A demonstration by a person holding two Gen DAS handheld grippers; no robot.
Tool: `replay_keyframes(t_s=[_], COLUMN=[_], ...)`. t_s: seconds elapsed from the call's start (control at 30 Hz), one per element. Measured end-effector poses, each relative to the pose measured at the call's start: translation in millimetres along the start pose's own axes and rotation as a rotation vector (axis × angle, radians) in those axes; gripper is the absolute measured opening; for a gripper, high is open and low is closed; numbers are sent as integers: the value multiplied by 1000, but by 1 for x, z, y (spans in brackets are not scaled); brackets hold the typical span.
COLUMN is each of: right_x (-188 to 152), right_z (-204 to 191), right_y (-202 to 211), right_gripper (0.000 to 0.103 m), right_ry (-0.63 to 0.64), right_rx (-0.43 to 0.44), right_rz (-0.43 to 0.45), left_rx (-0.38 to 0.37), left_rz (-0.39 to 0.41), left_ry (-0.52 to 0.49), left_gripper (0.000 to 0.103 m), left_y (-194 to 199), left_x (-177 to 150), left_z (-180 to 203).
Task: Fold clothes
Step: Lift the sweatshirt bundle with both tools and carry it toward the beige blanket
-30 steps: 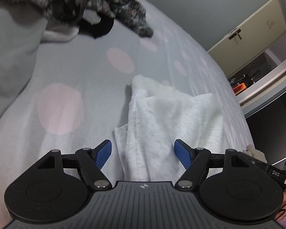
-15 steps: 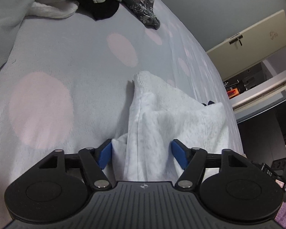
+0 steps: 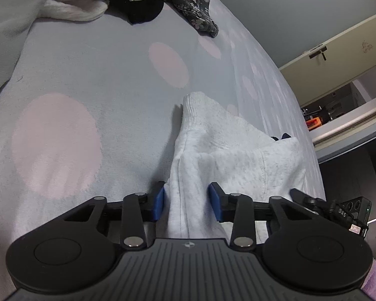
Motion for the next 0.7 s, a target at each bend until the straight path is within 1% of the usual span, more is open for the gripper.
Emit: replay_keyframes(t_s=[0.03,0.1,0.13,0.17,0.23,0.27,0.33,0.43,0.57,0.7], right_x=[0,-1,-1,-1,-1,-1,-2,-4,-7,-6], right_z=[-1,0,-1,-3,-8,-10,-15,-24,-35,-45], right_y=[-2,-4,-2,2,9,14,24,41,77,126], right_gripper=[60,57,52,50,38,37,32,28,27,26], right_ry=[-5,-37,-32,-26,-20,-21,-18,-20,-14,24], right_rx=[21,40,41,46,60,70,84,100,145,167], right_rz=[-7,-10,-3,6,26,38,63,106,186,281], left_rx=[6,12,12,16,25,29,23,9,-12,-51], left_rz=[4,13,17,22,37,46,73,116,169,201], left_ry=[-6,-16,-19,-26,-43,-53,-72,-119,-180,-237], left_gripper=[31,25,21,19,18,18,17,16,16,16], left_y=[0,2,3,4,8,11,20,34,57,71], left_x=[-1,-2,-3,-3,-2,-2,-1,-1,-2,-4], left_z=[2,6,8,12,19,24,35,59,95,134])
Point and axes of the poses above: each gripper's, at about its wrist camera, not at the fingertips, and y roughly against the way its jaws point, z to its right, x to its top, the point moved 5 cm from there along -y, roughly the way its jaws point, and after that the axes turned 11 degrees about -x, right-handed, at the moved point
